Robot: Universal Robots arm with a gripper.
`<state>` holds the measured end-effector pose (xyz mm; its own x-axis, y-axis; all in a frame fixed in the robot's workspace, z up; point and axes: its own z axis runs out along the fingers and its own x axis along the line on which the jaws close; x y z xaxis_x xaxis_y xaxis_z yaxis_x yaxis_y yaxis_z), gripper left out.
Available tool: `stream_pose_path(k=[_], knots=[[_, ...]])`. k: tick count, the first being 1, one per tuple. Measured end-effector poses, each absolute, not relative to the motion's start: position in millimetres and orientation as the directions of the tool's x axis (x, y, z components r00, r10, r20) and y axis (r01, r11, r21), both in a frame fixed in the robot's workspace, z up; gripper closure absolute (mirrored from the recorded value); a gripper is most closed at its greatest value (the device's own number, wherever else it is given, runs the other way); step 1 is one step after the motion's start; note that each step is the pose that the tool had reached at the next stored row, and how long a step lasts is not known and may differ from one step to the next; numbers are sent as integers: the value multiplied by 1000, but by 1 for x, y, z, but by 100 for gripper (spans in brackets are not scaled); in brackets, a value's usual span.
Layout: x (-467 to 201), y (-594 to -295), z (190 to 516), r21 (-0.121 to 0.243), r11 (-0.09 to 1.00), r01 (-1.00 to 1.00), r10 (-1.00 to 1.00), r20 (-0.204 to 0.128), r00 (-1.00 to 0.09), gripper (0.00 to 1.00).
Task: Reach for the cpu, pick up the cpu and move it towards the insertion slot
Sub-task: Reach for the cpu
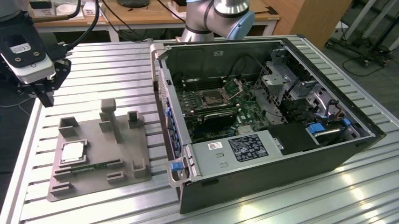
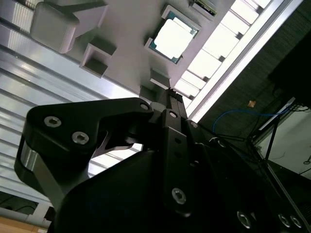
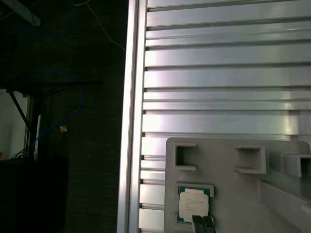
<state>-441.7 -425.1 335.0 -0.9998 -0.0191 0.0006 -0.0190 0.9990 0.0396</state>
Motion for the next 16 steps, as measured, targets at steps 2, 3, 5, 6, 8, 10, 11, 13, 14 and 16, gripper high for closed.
stream_pose_path(k=[2,3,5,6,8,10,11,13,14,16], knots=[[-442,-425,335,40,999,-19,-19,1,-1000,89],[-442,-425,335,40,999,-19,-19,0,-1000,89],[-442,-425,334,39,999,-19,-19,0,-1000,89],[-442,-425,334,39,999,-19,-19,1,-1000,89],[-443,-425,334,40,999,-19,-19,0,-1000,89],[-444,-426,333,40,999,-19,-19,0,-1000,89],[-444,-426,333,40,999,-19,-19,0,-1000,89],[-444,-426,333,40,999,-19,-19,0,-1000,89],[-444,-426,332,40,999,-19,-19,0,-1000,89],[-444,-426,330,40,999,-19,-19,0,-1000,89]])
